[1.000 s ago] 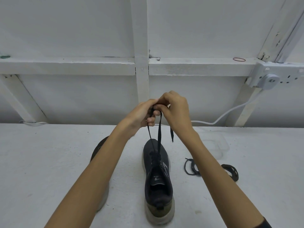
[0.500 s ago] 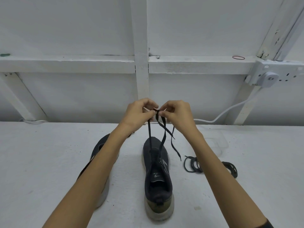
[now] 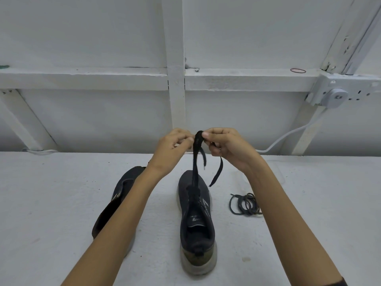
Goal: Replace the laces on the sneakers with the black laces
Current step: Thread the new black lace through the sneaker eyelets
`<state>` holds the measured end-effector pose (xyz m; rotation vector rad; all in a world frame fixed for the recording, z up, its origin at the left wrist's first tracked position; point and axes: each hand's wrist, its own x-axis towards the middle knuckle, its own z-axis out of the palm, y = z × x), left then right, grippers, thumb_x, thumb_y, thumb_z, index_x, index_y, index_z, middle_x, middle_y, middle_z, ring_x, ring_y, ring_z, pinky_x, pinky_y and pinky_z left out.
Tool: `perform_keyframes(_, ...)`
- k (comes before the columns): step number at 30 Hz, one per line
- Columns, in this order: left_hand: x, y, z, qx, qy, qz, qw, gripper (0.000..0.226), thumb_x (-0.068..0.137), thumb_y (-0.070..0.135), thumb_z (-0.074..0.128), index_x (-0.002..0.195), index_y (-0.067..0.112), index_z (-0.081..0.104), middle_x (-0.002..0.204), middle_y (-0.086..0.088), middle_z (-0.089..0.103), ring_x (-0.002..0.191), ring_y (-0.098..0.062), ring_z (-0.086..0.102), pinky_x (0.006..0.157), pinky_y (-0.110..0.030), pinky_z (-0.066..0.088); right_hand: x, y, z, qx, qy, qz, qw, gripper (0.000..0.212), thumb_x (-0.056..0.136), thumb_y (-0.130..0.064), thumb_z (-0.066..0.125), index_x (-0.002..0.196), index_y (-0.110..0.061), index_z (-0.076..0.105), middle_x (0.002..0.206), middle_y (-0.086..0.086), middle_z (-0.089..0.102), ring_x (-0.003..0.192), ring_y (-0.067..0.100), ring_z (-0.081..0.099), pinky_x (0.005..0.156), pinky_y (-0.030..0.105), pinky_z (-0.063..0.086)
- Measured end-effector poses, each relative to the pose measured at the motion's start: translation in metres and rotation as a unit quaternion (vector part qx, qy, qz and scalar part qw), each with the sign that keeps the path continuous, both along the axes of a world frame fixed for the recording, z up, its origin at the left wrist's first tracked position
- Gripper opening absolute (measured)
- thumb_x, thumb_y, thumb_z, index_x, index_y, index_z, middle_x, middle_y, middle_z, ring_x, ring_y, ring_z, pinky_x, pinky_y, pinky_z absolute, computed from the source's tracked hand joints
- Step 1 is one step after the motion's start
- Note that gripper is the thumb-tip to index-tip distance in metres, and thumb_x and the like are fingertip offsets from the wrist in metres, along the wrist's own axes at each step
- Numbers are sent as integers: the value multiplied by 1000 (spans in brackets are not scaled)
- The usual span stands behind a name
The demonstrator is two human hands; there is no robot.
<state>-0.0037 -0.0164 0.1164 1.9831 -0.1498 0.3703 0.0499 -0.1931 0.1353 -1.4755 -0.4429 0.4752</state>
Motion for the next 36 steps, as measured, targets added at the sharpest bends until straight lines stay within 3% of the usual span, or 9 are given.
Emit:
perform_keyframes(3,-3,-2,-2,-12,30,-24,999,13,93,22,63,88,14,72,115,5,59,96,-3,58,86,-17,47,3,-4,-1,14,9,-12,1000,10,92,-13,62,88,-7,70,68,2,48,50,11,32,52,21,25)
perform_keyframes(6,-4,3,3,-126,52,-1,991,21,85,34,60,84,15,68,108,5,64,99,-12,61,90,-29,49,5,-8,-3,16,13,-26,999,9,91,-12,63,89,-6,69,68,2,48,48,11,30,50,18,26)
perform_keyframes(9,-6,13,12,-193,60,18,979,22,93,29,58,78,14,60,73,2,65,73,-14,63,83,-33,51,6,-12,-7,20,20,-36,999,8,91,-10,62,87,-5,66,70,4,47,46,10,29,49,18,24)
perform_keyframes(12,-7,28,16,-263,51,83,960,27,95,19,57,70,16,48,54,7,44,42,-8,38,61,-29,50,8,-17,-10,25,24,-52,998,10,91,-10,61,86,-4,67,69,3,48,45,9,28,48,19,22)
perform_keyframes(14,-3,41,10,-227,16,185,956,18,90,16,63,77,17,51,63,6,45,43,-6,38,58,-33,48,9,-20,-12,26,27,-56,998,10,91,-9,61,86,-4,67,68,3,48,45,9,28,48,19,21)
perform_keyframes(16,0,49,-1,-94,-21,266,959,21,84,14,68,95,20,52,85,5,55,69,-8,54,75,-39,50,8,-18,-15,19,29,-50,998,10,92,-9,61,85,-4,67,69,3,48,46,9,28,50,21,18)
perform_keyframes(20,-8,33,-13,47,-107,206,972,30,86,26,65,113,25,53,115,9,54,107,-13,52,94,-27,42,2,-5,-23,1,32,-24,999,13,91,-12,63,80,-8,67,69,4,47,47,11,26,50,21,18)
perform_keyframes(25,-15,-3,-21,8,-56,45,997,18,87,23,71,101,24,59,100,10,66,89,1,63,79,-12,48,-5,11,-26,9,38,-9,999,14,92,-12,62,79,-7,62,65,1,46,47,11,25,48,21,18)
perform_keyframes(36,-20,21,-24,-92,-57,126,986,5,93,18,64,93,16,68,68,3,65,60,-8,61,58,-24,51,-11,-14,-33,-22,20,-52,998,19,91,-2,59,107,-2,69,57,-8,40,47,9,20,46,21,14)
